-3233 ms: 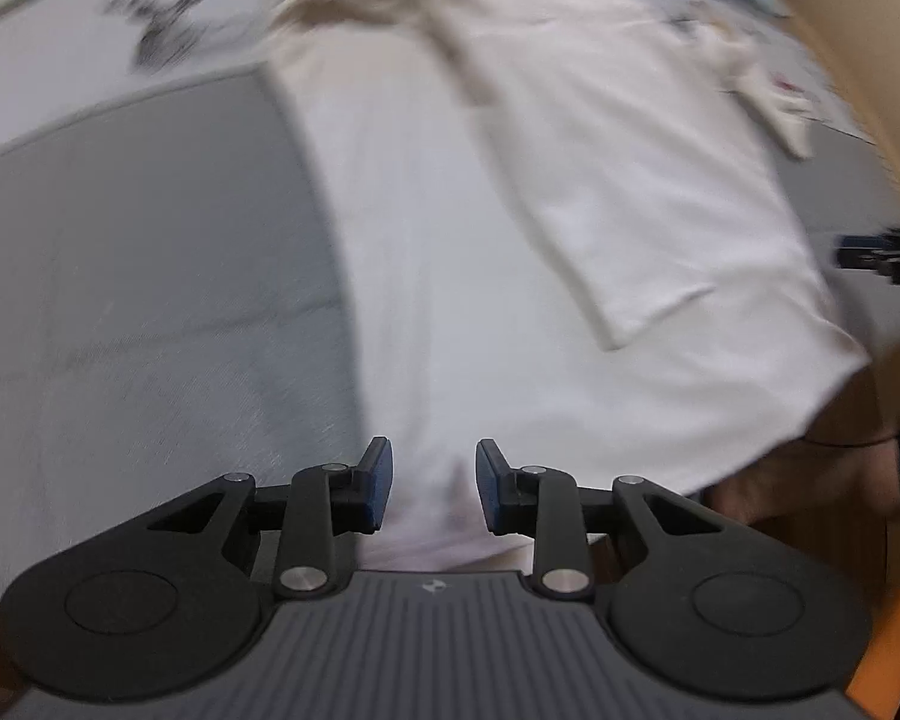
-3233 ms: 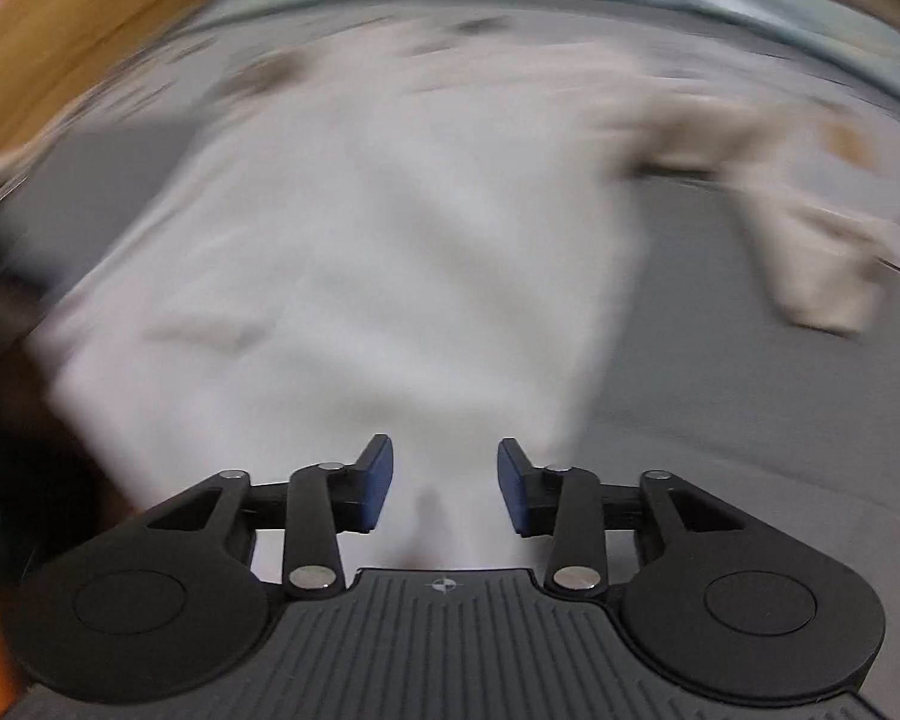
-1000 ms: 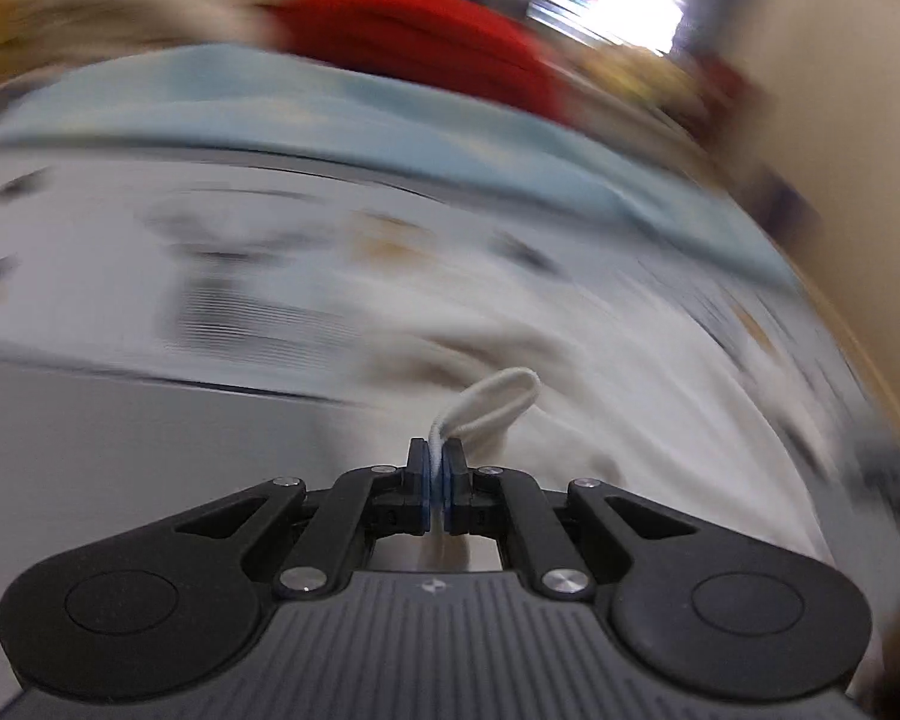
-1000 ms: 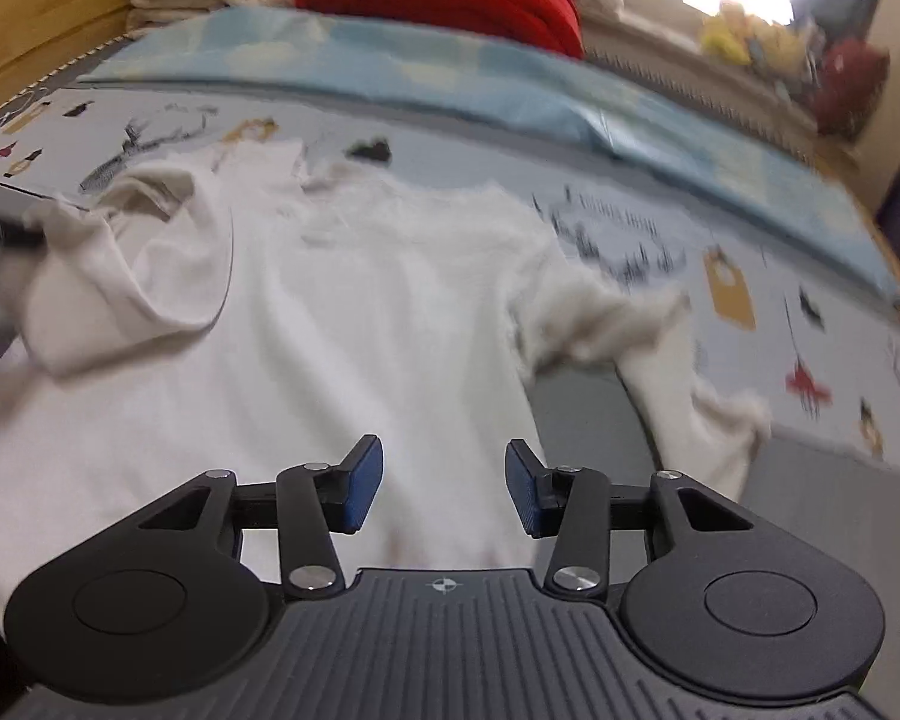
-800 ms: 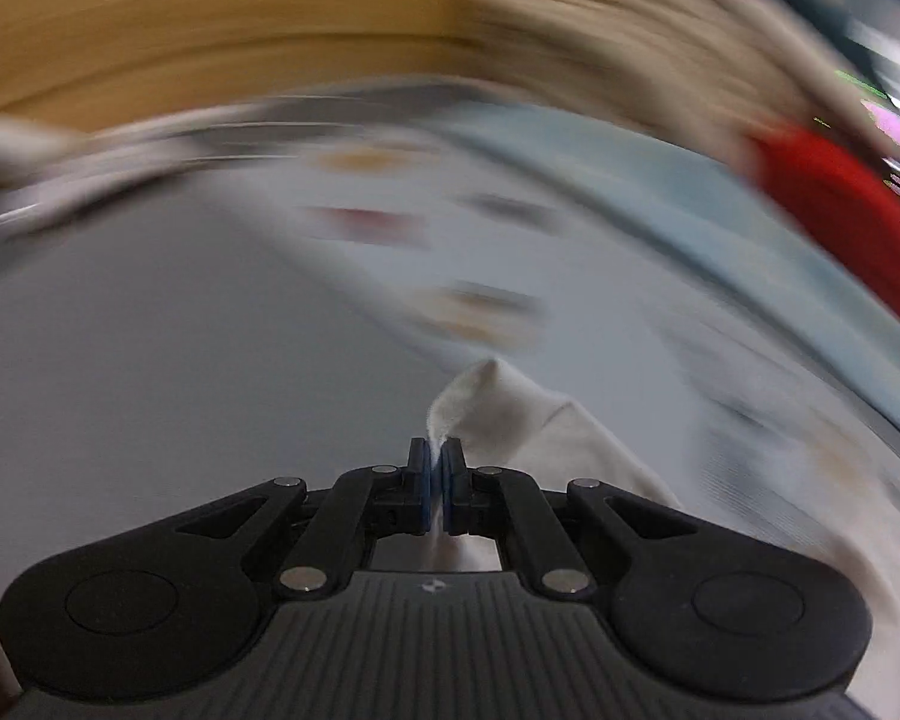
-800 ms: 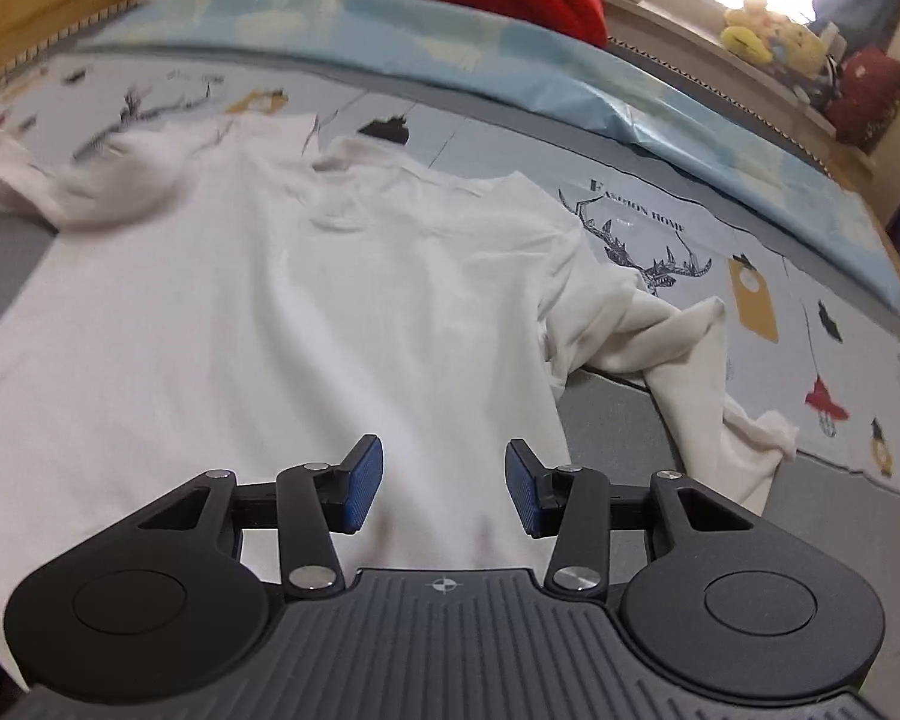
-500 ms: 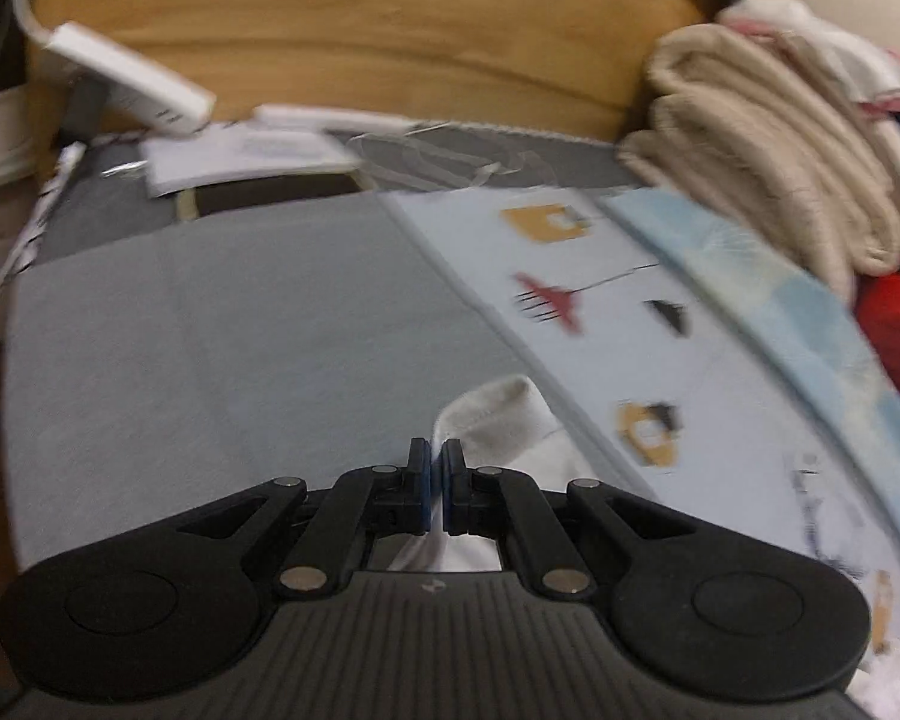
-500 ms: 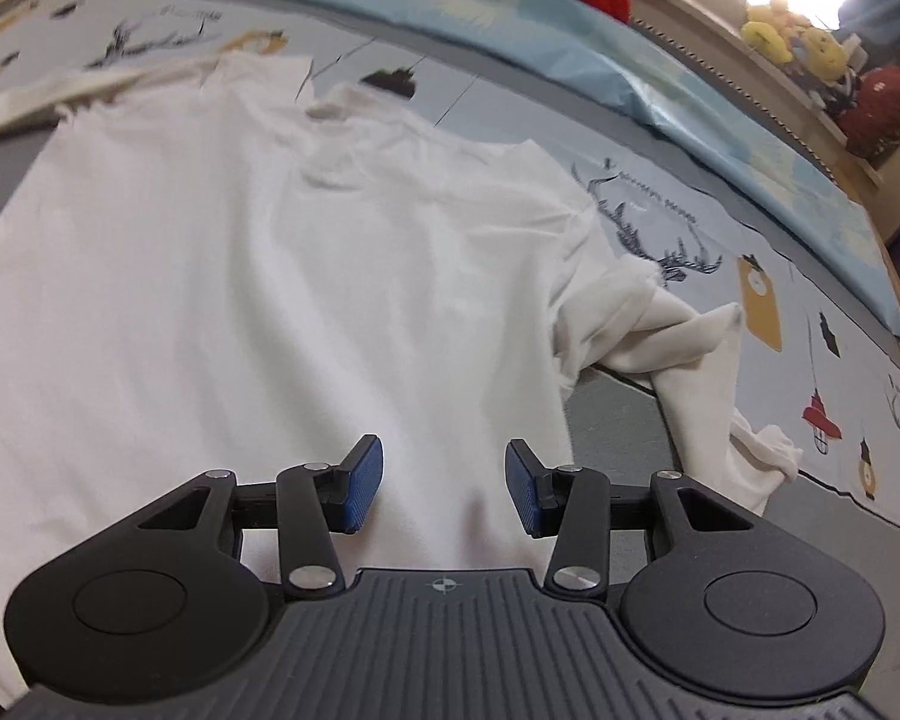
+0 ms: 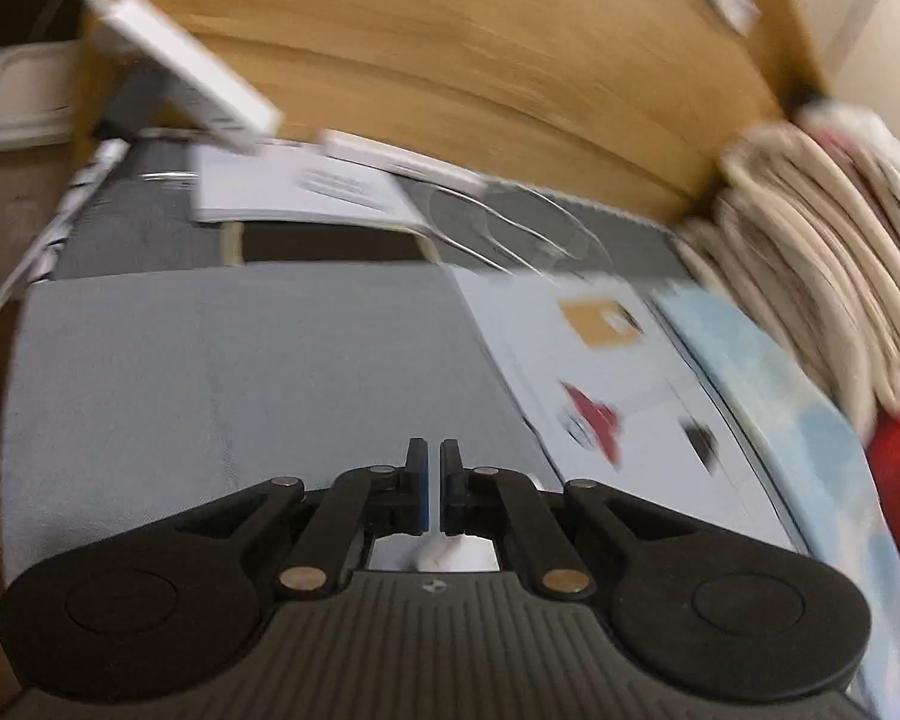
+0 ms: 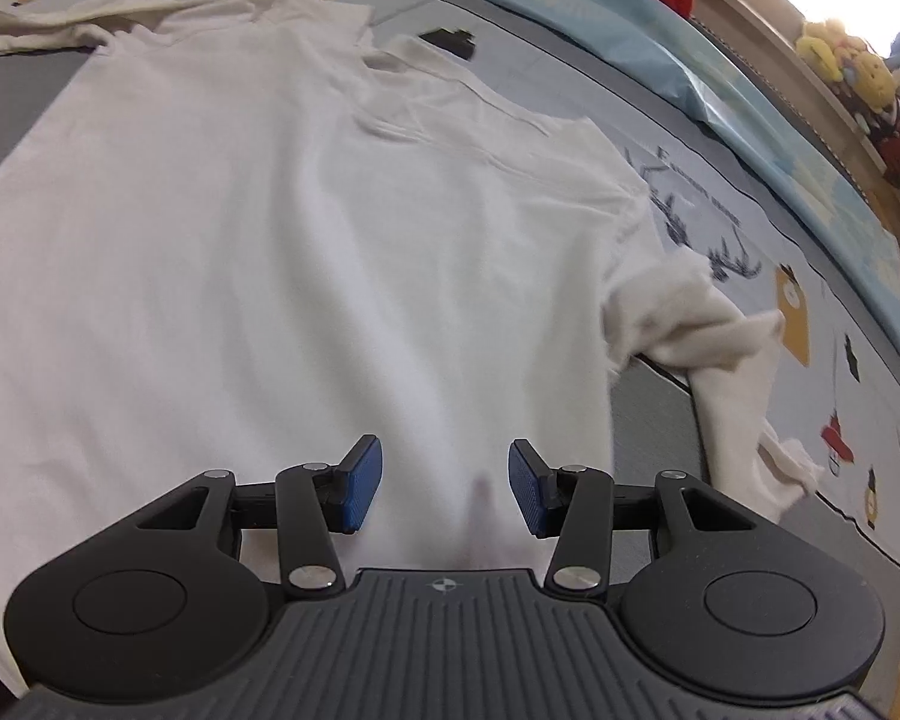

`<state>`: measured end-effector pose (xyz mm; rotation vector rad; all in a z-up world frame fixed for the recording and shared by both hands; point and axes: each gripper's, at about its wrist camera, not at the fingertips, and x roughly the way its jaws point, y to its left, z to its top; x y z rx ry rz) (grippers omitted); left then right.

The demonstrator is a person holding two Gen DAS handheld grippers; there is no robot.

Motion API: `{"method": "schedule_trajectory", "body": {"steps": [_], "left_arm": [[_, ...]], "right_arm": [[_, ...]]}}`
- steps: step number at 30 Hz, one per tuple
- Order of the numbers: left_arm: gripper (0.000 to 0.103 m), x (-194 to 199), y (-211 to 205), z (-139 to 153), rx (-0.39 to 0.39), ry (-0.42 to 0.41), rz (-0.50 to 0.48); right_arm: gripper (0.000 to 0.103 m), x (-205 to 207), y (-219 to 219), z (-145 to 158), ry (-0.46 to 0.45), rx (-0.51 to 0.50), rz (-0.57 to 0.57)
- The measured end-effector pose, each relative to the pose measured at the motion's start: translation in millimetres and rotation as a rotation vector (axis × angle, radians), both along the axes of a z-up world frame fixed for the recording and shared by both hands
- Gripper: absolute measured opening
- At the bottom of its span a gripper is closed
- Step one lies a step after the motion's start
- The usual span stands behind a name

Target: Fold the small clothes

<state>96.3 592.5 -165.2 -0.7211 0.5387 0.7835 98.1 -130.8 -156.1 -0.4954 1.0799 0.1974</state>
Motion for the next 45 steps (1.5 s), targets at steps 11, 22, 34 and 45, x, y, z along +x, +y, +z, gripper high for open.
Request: {"method": "schedule_trajectory", "body": {"steps": [11, 22, 34, 45], "left_arm": [[0.043, 79, -118, -50, -0.2, 0.071, -0.707], [0.001, 123, -122, -55, -0.261, -0.024, -0.539], [0.038, 81, -68, -48, -0.08, 0.027, -0.181], [0.014, 59, -47, -47, 0.149, 0.407, -0.062]], "right_arm": [[0.049, -4, 2, 2, -0.013, -0.005, 0.029], [0.049, -10, -7, 1, -0.005, -0.013, 0.017], [0.049, -9, -15, 3, -0.009, -0.026, 0.008], [0.049, -11, -16, 8, -0.019, -0.02, 0.01]]}}
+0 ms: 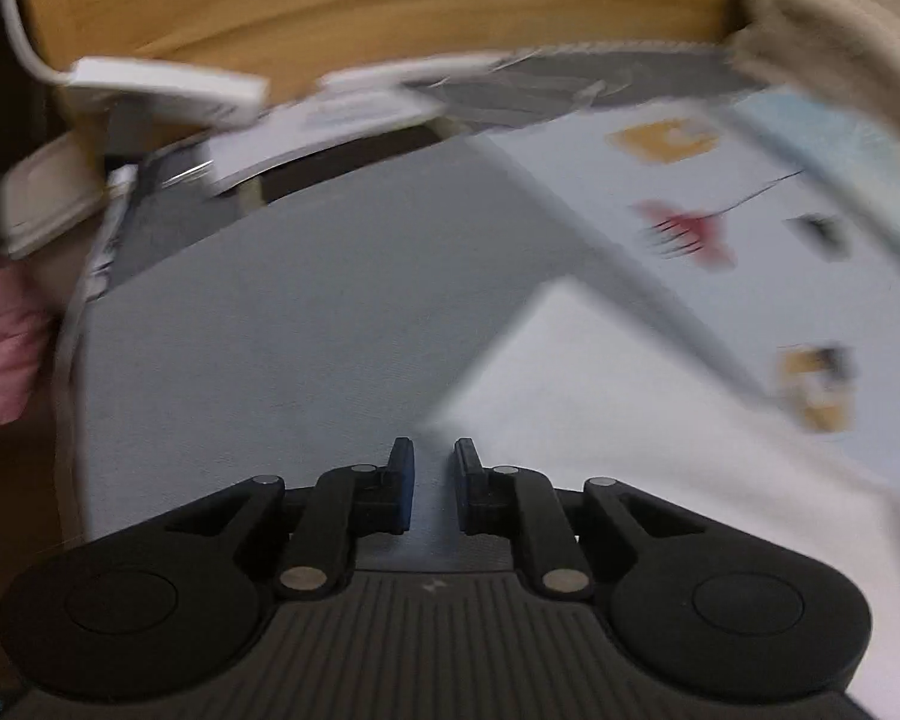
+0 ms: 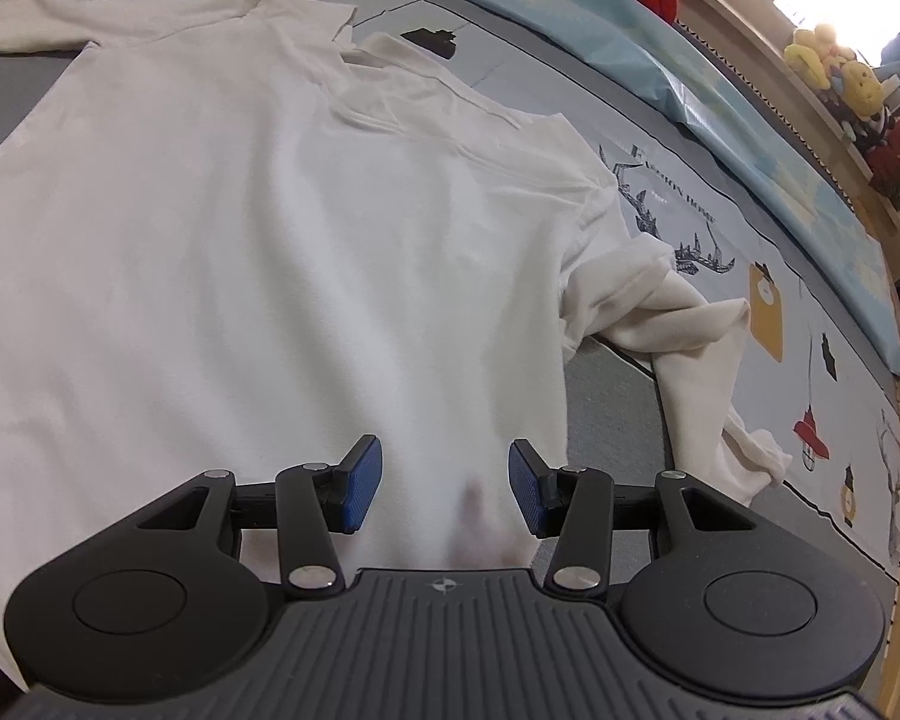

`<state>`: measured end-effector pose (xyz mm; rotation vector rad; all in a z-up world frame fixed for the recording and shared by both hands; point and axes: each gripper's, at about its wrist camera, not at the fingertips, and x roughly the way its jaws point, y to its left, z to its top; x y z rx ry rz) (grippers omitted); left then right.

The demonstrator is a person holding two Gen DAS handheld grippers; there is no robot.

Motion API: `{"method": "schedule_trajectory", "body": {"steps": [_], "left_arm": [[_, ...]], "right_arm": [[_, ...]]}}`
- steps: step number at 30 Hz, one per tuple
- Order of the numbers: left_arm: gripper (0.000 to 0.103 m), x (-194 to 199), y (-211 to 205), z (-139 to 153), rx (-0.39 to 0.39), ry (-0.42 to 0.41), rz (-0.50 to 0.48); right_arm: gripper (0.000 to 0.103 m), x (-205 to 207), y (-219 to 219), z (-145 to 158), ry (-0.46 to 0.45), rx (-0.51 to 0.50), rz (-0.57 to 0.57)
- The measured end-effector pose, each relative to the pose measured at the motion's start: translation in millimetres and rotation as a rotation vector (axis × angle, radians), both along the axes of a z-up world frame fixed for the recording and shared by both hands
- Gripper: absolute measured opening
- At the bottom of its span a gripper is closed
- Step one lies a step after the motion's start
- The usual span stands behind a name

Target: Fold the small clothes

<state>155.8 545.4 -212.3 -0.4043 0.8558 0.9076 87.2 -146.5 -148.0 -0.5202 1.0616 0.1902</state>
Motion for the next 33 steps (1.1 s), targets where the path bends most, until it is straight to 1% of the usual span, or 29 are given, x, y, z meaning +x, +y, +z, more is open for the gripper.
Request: {"method": "schedule_trajectory", "body": {"steps": [3, 4, 5, 6, 7, 8, 9, 10, 12, 13, 15, 18, 19, 20, 21, 22, 23, 24, 25, 26, 27, 28, 29, 31, 33], "left_arm": [[0.018, 13, -27, 5, -0.054, -0.073, -0.234], [0.02, 18, -32, -2, -0.097, -0.058, -0.275], [0.02, 19, -31, -11, -0.136, -0.015, -0.266], [0.018, 16, -27, -21, -0.162, 0.021, -0.224], [0.014, 15, -28, -18, -0.13, 0.036, -0.207], [0.013, 21, -33, -13, -0.07, 0.112, -0.205], [0.014, 26, -44, -2, 0.029, 0.186, -0.2], [0.015, 25, -54, 9, 0.072, 0.162, -0.217], [0.017, 21, -76, 43, 0.055, 0.03, -0.284], [0.019, 21, -88, 57, 0.055, -0.001, -0.308], [0.02, 19, -126, 92, 0.079, -0.05, -0.385], [0.029, 13, -189, 136, 0.083, -0.137, -0.528], [0.036, 6, -214, 150, 0.083, -0.165, -0.583], [0.043, 0, -241, 160, 0.078, -0.19, -0.629], [0.046, -9, -266, 167, 0.068, -0.217, -0.661], [0.053, -15, -289, 170, 0.048, -0.242, -0.685], [0.057, -15, -309, 171, 0.017, -0.266, -0.706], [0.057, -20, -330, 167, -0.02, -0.284, -0.724], [0.057, -23, -351, 156, -0.053, -0.29, -0.745], [0.057, -22, -368, 145, -0.068, -0.272, -0.765], [0.056, -19, -391, 127, -0.078, -0.188, -0.79], [0.052, -12, -412, 112, -0.083, -0.094, -0.807], [0.052, -5, -432, 98, -0.088, -0.033, -0.833], [0.05, 4, -458, 86, -0.088, -0.003, -0.871], [0.05, 15, -477, 85, -0.057, -0.01, -0.887]], "right_arm": [[0.049, 0, -6, 1, -0.004, -0.002, -0.018], [0.049, 0, -8, 2, -0.006, 0.002, -0.024], [0.049, -1, -11, 3, -0.008, 0.007, -0.032], [0.049, -2, -14, 5, -0.011, 0.011, -0.039], [0.049, -3, -17, 6, -0.016, 0.017, -0.048], [0.049, -5, -20, 8, -0.021, 0.022, -0.057], [0.049, -6, -24, 11, -0.03, 0.028, -0.068], [0.049, -8, -28, 13, -0.041, 0.034, -0.08], [0.049, -11, -40, 20, -0.07, 0.058, -0.117], [0.049, -12, -46, 24, -0.083, 0.07, -0.137], [0.049, -14, -63, 32, -0.121, 0.111, -0.202], [0.048, -17, -96, 41, -0.175, 0.19, -0.33], [0.047, -19, -107, 44, -0.199, 0.226, -0.374], [0.042, -21, -119, 45, -0.216, 0.261, -0.416], [0.024, -23, -129, 46, -0.231, 0.29, -0.456], [0.015, -26, -139, 48, -0.254, 0.322, -0.495], [0.007, -30, -151, 49, -0.287, 0.358, -0.531], [0.007, -35, -162, 48, -0.318, 0.384, -0.564], [0.007, -40, -171, 45, -0.338, 0.391, -0.596], [0.006, -43, -180, 41, -0.344, 0.39, -0.626], [0.006, -45, -187, 39, -0.345, 0.389, -0.651], [0.006, -46, -194, 37, -0.344, 0.394, -0.673], [0.007, -48, -201, 36, -0.342, 0.409, -0.696], [0.007, -50, -215, 34, -0.345, 0.447, -0.731], [0.007, -46, -227, 32, -0.35, 0.475, -0.748]]}}
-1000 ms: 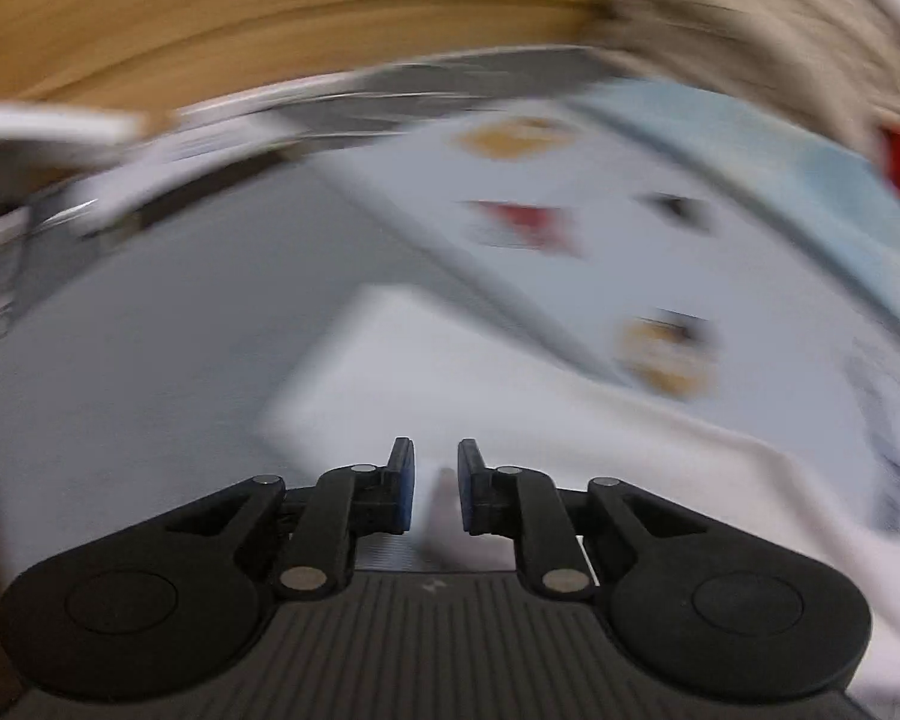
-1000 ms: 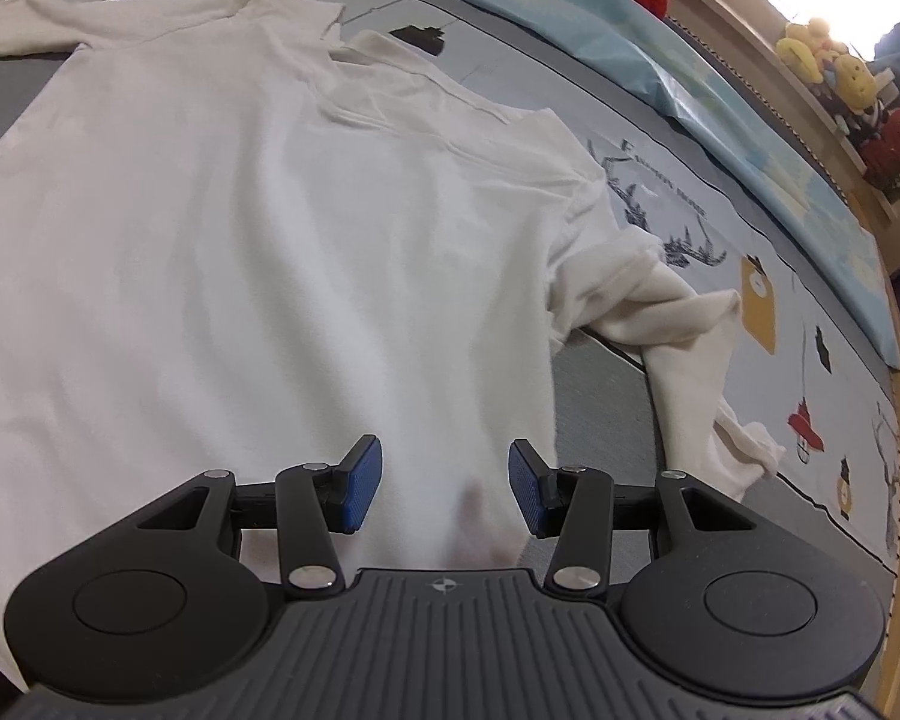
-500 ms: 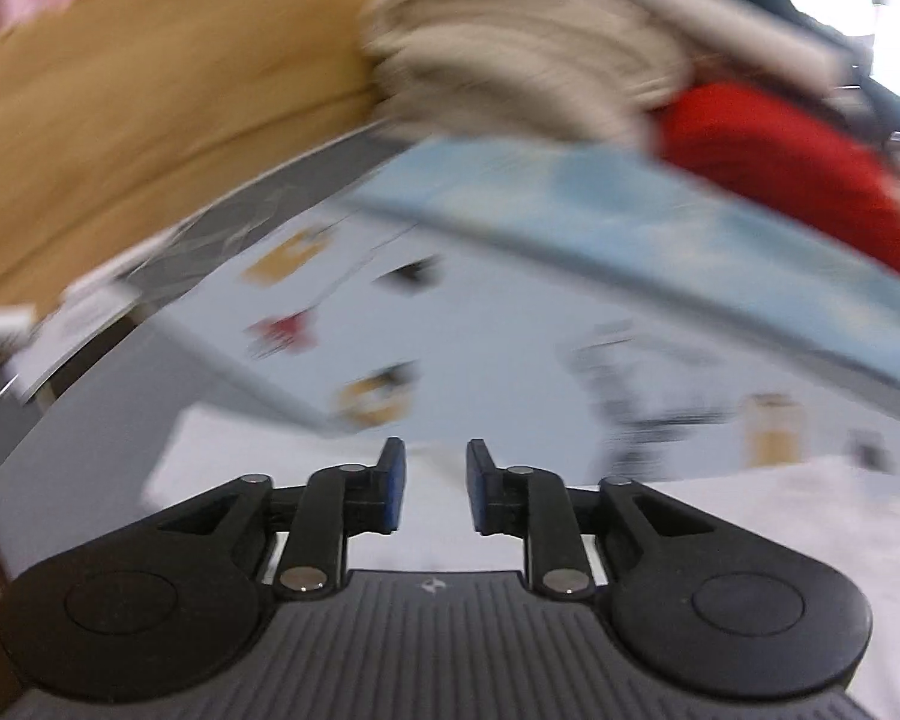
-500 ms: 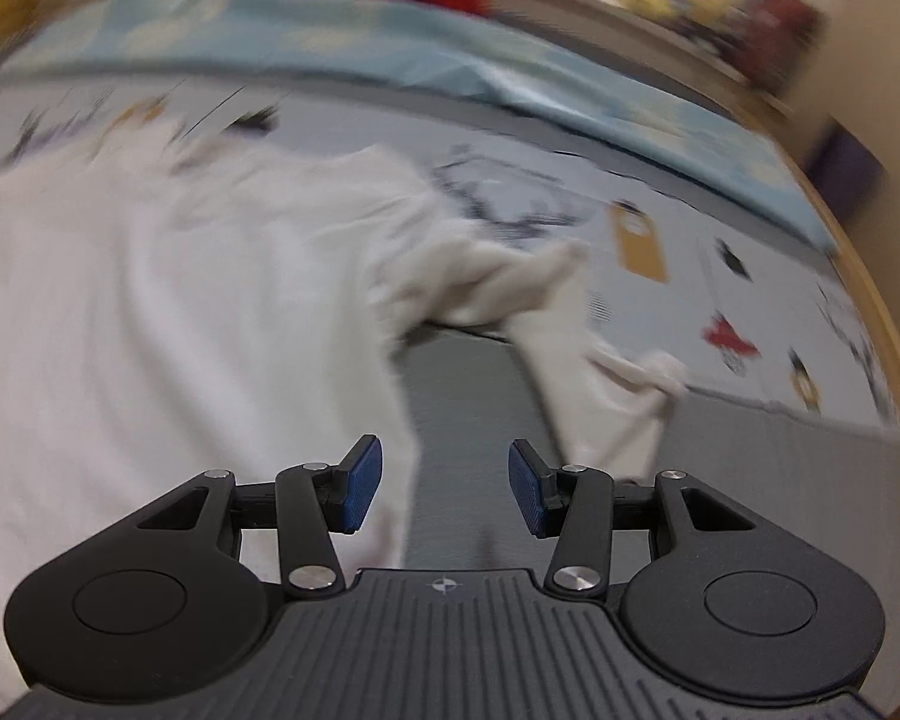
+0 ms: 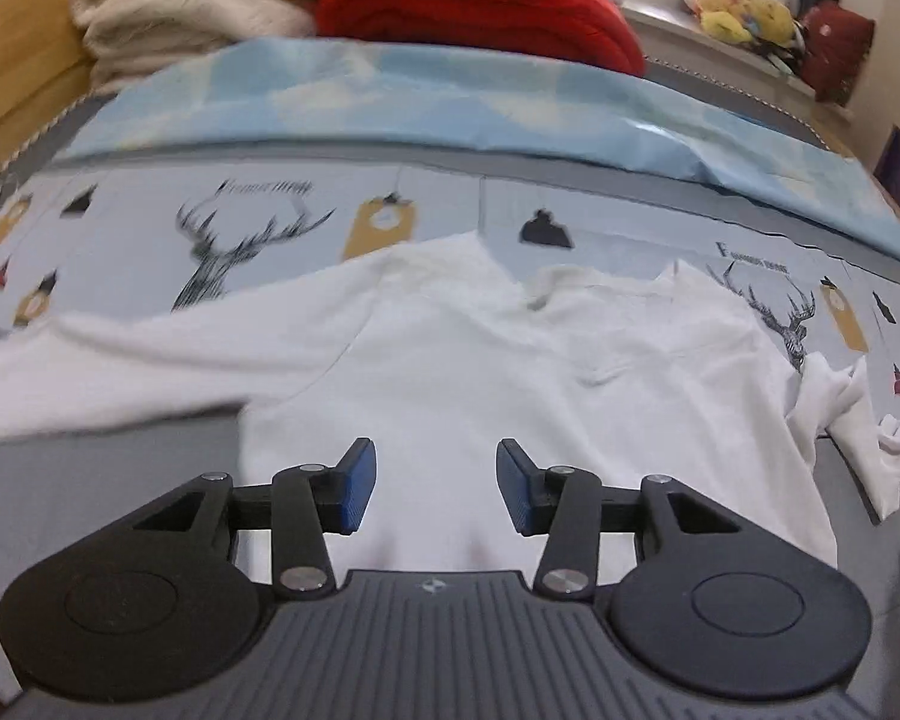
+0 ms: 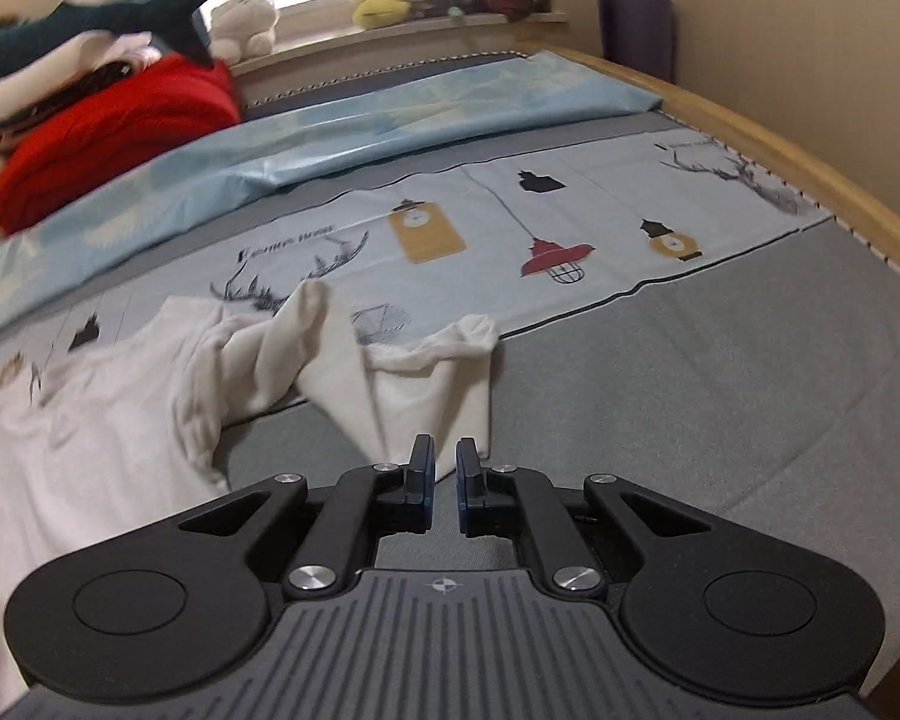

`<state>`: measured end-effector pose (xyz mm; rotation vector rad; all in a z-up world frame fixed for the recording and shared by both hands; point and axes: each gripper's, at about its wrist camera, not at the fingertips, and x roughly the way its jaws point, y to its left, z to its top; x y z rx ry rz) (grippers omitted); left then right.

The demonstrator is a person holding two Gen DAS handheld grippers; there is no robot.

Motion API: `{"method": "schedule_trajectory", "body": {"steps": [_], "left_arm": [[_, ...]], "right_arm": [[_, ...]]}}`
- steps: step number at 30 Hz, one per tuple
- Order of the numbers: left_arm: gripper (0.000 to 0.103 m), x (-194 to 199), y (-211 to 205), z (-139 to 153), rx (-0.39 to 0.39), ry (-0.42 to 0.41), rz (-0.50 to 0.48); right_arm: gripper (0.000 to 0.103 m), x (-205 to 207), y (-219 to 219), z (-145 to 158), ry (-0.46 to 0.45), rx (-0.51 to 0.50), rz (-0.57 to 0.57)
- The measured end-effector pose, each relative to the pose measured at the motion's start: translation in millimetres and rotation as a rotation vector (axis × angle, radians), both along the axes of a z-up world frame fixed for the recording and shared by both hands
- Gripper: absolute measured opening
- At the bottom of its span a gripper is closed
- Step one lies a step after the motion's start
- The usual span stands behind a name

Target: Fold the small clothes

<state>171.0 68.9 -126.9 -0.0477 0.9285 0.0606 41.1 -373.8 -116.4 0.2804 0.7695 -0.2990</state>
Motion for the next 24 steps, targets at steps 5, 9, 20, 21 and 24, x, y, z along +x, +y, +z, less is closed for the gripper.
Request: {"method": "schedule_trajectory", "body": {"steps": [5, 9, 20, 21, 24], "left_arm": [[0.05, 21, -20, 0, -0.022, -0.008, -0.012], [0.05, 33, -39, -10, 0.017, 0.023, -0.035], [0.05, 55, -49, -28, 0.112, 0.048, -0.082], [0.05, 57, -50, -29, 0.117, 0.048, -0.086], [0.05, 63, -52, -33, 0.136, 0.054, -0.092]], "right_arm": [[0.008, 19, -35, -10, -0.047, 0.109, -0.072], [0.014, 45, -62, -34, -0.067, 0.32, -0.137], [0.025, 124, -95, -94, 0.004, 0.589, -0.324], [0.015, 132, -93, -94, 0.041, 0.547, -0.319], [0.013, 149, -92, -85, 0.047, 0.436, -0.312]]}}
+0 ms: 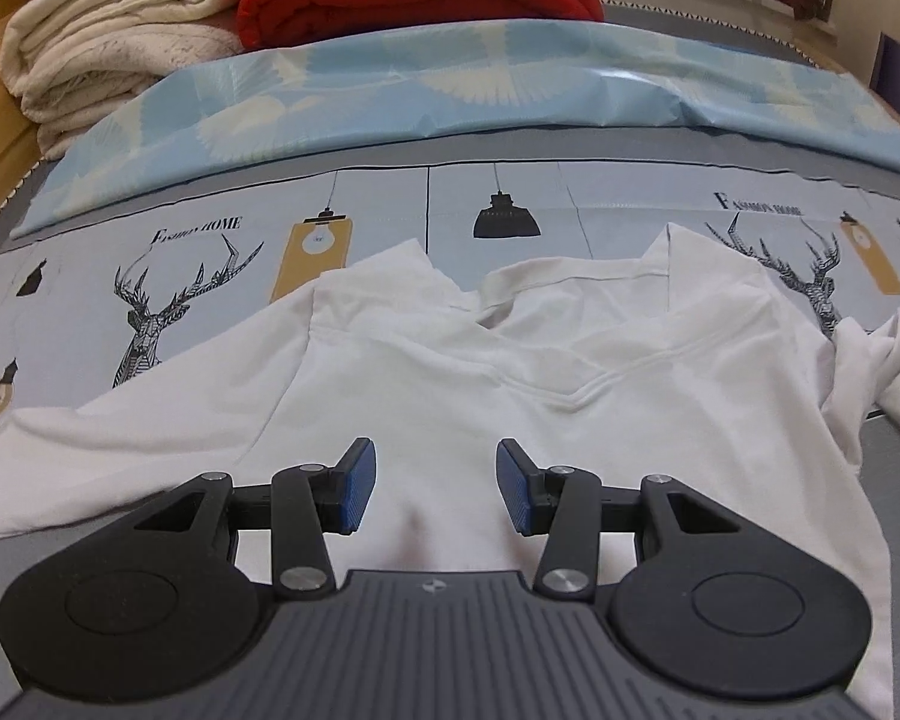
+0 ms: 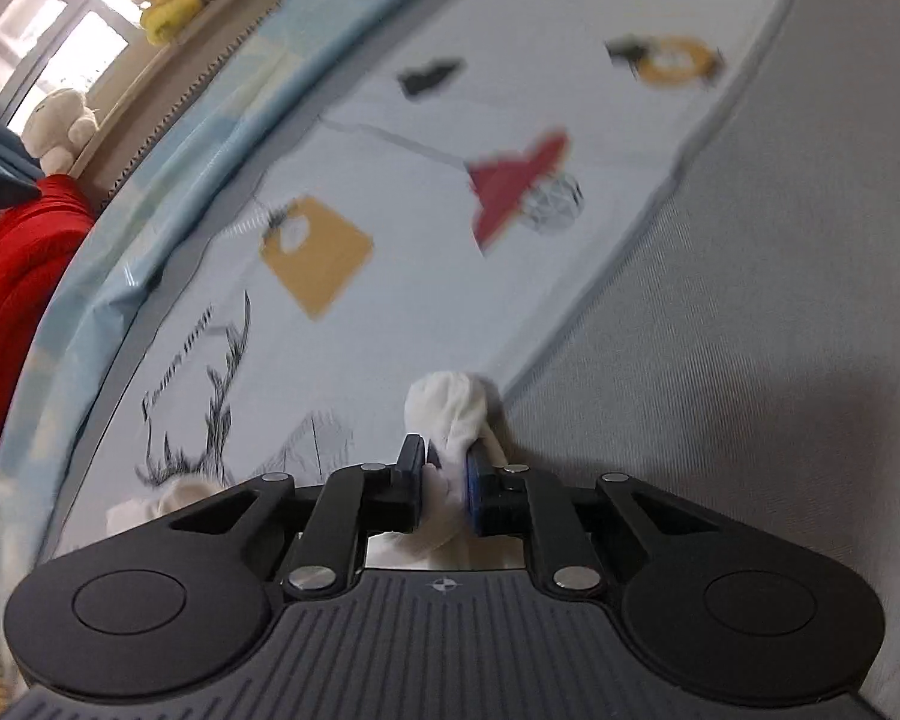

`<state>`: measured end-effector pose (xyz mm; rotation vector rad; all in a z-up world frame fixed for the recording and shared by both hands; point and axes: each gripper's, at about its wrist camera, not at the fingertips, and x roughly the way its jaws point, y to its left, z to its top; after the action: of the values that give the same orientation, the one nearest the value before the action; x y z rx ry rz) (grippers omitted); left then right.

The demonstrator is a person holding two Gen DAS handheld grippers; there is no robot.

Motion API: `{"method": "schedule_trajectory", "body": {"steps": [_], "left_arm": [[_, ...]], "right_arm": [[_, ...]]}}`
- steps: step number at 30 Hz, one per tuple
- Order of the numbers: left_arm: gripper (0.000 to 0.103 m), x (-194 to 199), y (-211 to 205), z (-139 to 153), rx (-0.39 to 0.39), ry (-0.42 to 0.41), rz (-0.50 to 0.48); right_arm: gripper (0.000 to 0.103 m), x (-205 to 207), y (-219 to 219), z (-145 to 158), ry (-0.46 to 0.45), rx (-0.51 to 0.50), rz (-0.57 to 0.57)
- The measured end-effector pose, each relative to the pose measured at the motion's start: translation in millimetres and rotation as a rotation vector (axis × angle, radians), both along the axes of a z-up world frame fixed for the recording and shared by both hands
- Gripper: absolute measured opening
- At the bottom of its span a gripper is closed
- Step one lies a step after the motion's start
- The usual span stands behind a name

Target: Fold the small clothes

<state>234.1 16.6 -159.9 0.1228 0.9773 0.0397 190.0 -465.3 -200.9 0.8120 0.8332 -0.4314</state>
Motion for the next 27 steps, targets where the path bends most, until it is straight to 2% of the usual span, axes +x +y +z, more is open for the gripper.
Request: {"method": "schedule_trajectory", "body": {"steps": [2, 3, 4, 8, 9, 10, 11, 13, 15, 16, 17, 19, 23, 25, 26, 27], "left_arm": [[0.05, 3, -2, -1, 0.004, -0.003, -0.003], [0.05, 5, -3, -2, 0.009, -0.003, -0.007], [0.05, 6, -4, -3, 0.013, -0.001, -0.01], [0.05, 7, -7, -5, 0.017, 0.005, -0.035], [0.05, 6, -7, -5, 0.023, 0.003, -0.044], [0.05, 6, -7, -5, 0.027, 0.002, -0.049], [0.05, 7, -6, -5, 0.029, 0.002, -0.05], [0.05, 7, -4, -6, 0.027, 0.004, -0.043], [0.05, 8, -3, -6, 0.021, 0.008, -0.034], [0.05, 8, -2, -6, 0.018, 0.009, -0.033], [0.05, 8, -2, -6, 0.016, 0.011, -0.036], [0.05, 8, -3, -6, 0.014, 0.009, -0.044], [0.05, 6, -3, -4, 0.01, 0.006, -0.049], [0.05, 6, -1, -3, 0.006, 0.006, -0.046], [0.05, 6, -1, -3, 0.005, 0.006, -0.044], [0.05, 6, 0, -2, 0.003, 0.006, -0.044]], "right_arm": [[0.012, 7, -2, 15, -0.054, -0.066, 0.014], [0.012, 7, -5, 27, -0.118, -0.099, 0.016], [0.012, 6, -9, 39, -0.195, -0.121, 0.014], [0.012, -33, -40, 92, -0.639, -0.3, -0.074], [0.012, -42, -50, 93, -0.668, -0.328, -0.117], [0.012, -47, -61, 89, -0.638, -0.341, -0.169], [0.012, -50, -76, 79, -0.558, -0.341, -0.224], [0.012, -57, -109, 45, -0.4, -0.252, -0.328], [0.009, -70, -136, 17, -0.33, -0.131, -0.409], [0.008, -74, -143, 12, -0.32, -0.109, -0.422], [0.003, -80, -148, 13, -0.346, -0.1, -0.433], [0.003, -88, -153, 25, -0.448, -0.085, -0.426], [0.003, -108, -146, 63, -0.73, -0.108, -0.362], [0.003, -113, -142, 68, -0.738, -0.141, -0.379], [0.003, -114, -144, 61, -0.681, -0.137, -0.415], [0.003, -113, -146, 50, -0.55, -0.146, -0.467]]}}
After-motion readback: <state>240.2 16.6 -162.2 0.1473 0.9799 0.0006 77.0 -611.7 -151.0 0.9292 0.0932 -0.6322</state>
